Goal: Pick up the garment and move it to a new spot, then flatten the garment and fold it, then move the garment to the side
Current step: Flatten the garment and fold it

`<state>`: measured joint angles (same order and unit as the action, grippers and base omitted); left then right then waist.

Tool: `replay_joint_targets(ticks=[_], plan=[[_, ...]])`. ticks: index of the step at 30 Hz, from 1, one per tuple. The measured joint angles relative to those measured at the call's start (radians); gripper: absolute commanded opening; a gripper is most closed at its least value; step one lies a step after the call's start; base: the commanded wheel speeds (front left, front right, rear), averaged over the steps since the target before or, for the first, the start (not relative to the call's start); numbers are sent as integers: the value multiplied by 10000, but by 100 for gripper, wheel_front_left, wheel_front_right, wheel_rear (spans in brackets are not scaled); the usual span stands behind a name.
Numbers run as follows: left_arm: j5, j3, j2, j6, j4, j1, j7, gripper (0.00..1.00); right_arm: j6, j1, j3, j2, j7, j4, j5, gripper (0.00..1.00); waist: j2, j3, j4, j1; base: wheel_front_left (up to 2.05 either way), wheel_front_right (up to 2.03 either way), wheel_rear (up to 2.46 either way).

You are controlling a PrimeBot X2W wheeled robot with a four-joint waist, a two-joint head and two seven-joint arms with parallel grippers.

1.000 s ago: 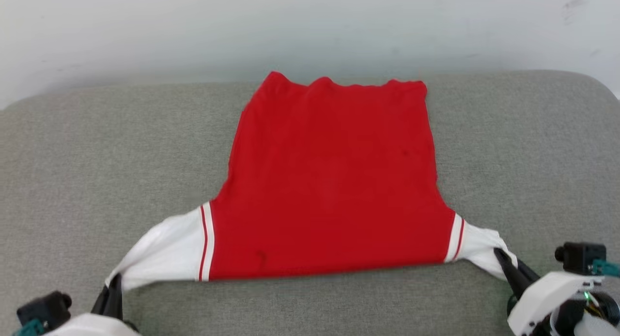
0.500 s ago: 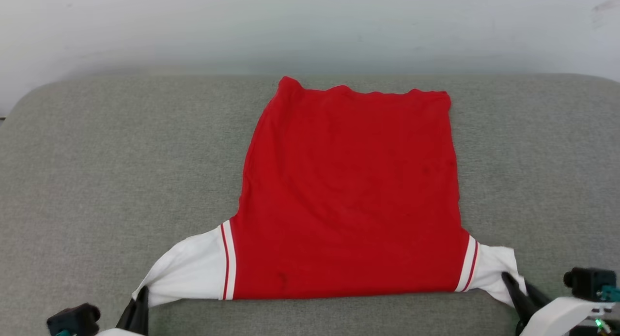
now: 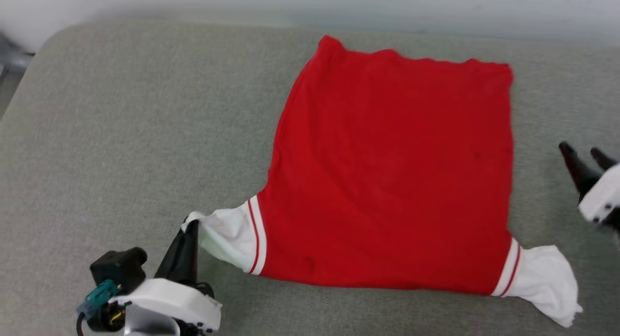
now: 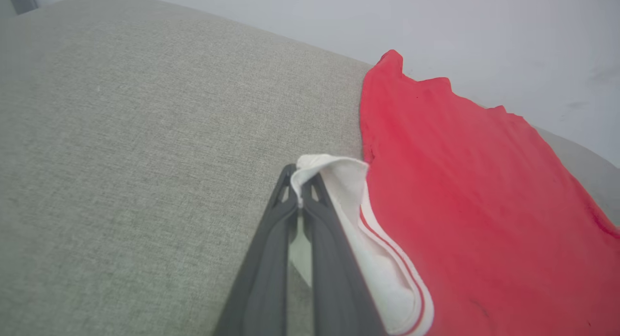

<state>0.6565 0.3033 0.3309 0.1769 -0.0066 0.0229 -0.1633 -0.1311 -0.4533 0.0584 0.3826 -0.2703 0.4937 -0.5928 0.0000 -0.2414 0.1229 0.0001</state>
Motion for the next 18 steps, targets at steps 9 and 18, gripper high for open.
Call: replay_joint_targets(ticks=[9,18], plan=[[-182,472,-533,-341,-219,969,-324,0,0,-3180,-117,516,-2947,1664,353,100,0,-1214,911,1,0,0,0],[-734,886,-805,-589,-608,1729,-637,0,0,-5515,153,911,-4466,2447,1538,100,0,-2409,1778,0,0,0,0]])
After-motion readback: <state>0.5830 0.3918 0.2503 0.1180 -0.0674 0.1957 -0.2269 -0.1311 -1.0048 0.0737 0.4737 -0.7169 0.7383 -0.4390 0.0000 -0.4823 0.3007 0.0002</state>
